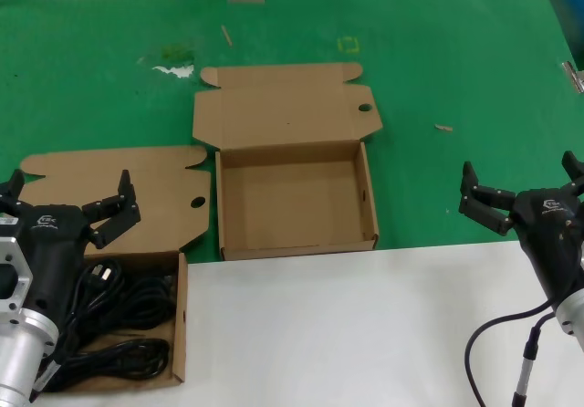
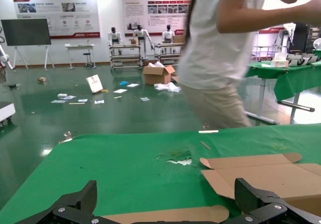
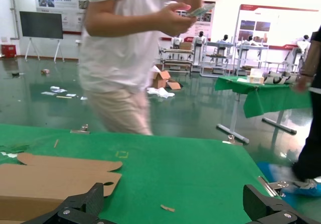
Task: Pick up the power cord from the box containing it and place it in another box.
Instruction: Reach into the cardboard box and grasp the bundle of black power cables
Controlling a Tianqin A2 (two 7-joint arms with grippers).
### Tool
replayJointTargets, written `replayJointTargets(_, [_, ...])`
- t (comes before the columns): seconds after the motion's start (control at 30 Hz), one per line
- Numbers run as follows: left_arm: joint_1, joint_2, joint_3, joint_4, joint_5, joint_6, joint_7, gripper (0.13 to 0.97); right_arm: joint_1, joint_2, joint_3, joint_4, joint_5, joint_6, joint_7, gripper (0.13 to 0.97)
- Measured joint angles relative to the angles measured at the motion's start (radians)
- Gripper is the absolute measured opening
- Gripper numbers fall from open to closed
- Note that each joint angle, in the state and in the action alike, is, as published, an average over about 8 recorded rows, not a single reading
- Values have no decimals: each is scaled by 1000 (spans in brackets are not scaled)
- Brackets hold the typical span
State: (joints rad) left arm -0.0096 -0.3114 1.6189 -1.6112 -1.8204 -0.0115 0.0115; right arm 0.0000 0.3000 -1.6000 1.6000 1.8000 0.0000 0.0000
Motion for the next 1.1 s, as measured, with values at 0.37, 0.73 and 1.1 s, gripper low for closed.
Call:
replayJointTargets(0.37, [0,0,0,0,0,0,0,966,0,0,0,0,0,0,0,966])
replayJointTargets(0.73, [0,0,0,0,0,0,0,966,0,0,0,0,0,0,0,966])
replayJointTargets(1.1, [1,-3,0,-2,-1,-2,-1,966,0,0,0,0,0,0,0,955])
